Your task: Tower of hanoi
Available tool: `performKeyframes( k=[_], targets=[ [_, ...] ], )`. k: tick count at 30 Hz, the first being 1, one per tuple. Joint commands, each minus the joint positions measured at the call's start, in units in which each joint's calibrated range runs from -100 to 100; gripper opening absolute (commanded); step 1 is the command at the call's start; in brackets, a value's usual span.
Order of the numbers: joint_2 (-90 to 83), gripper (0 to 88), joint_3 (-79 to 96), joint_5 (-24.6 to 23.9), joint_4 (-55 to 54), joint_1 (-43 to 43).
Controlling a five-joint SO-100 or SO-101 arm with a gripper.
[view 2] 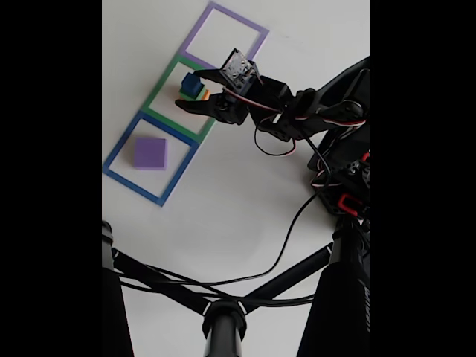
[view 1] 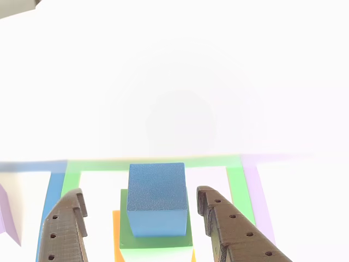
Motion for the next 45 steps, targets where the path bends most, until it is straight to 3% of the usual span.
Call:
performKeyframes(
  k=[1,19,33,39,45],
  targets=[
    [-0.1,17.0,-2.0,0.0,-1.8,-1.1],
    [-0.4,5.9,-1.6,0.0,-1.9,-1.8],
    [-4.7,4.0,-2.0,0.0,1.4,-2.1],
    [-17.7,3.9,-5.8,0.0,19.3,-3.6],
    [-33.3,3.8,-23.0,0.0,57.8,-4.4]
  ],
)
